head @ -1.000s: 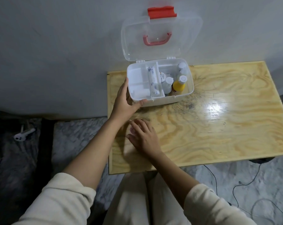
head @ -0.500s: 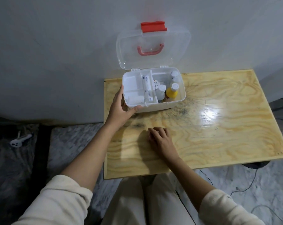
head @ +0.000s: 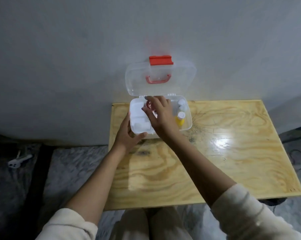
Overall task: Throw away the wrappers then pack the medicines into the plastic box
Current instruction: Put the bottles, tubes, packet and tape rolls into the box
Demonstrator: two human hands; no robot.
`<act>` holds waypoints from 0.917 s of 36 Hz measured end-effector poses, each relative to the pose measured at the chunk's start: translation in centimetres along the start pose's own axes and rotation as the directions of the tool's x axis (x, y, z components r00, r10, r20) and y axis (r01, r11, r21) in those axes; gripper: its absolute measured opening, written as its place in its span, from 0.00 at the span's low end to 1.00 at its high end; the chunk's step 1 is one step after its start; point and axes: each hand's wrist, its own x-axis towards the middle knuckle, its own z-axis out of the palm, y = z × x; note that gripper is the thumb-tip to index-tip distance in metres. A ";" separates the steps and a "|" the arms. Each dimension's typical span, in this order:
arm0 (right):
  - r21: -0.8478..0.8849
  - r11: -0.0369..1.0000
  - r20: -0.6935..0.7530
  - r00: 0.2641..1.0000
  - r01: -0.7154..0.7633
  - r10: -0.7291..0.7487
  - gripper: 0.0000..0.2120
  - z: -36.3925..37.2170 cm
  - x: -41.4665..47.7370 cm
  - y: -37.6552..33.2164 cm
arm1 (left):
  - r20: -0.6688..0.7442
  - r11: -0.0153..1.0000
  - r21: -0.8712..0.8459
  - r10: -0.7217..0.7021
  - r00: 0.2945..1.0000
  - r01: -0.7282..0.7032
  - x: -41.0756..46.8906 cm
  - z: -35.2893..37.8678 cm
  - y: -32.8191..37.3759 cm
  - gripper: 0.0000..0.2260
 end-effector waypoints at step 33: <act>-0.254 0.964 0.402 0.915 0.076 0.033 0.16 2.4 5.9 3.2 | -0.006 0.999 -0.045 0.000 1.000 -0.001 0.1 -0.1 -0.5 0.43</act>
